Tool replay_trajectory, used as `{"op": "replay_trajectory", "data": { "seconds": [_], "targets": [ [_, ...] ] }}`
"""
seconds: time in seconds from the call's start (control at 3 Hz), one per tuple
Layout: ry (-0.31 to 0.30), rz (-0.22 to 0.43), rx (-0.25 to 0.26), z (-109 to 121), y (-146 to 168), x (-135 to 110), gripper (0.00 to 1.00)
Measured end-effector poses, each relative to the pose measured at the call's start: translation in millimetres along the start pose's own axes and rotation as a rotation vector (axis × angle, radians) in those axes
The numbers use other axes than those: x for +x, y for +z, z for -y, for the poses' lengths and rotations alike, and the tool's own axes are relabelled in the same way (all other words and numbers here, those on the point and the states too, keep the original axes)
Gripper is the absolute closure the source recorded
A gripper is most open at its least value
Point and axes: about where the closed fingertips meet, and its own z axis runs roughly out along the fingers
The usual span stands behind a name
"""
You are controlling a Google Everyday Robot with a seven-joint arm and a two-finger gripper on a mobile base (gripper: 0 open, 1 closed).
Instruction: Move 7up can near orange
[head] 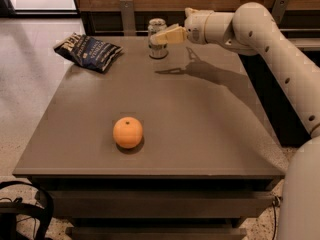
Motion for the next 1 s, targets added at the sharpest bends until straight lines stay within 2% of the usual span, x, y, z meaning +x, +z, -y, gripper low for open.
{"op": "replay_trajectory", "data": {
  "seconds": [0.67,1.0],
  "targets": [
    [0.015,0.037,-0.018,13,44,26,0.00],
    [0.040,0.056,-0.012,14,50,38,0.12]
  ]
}}
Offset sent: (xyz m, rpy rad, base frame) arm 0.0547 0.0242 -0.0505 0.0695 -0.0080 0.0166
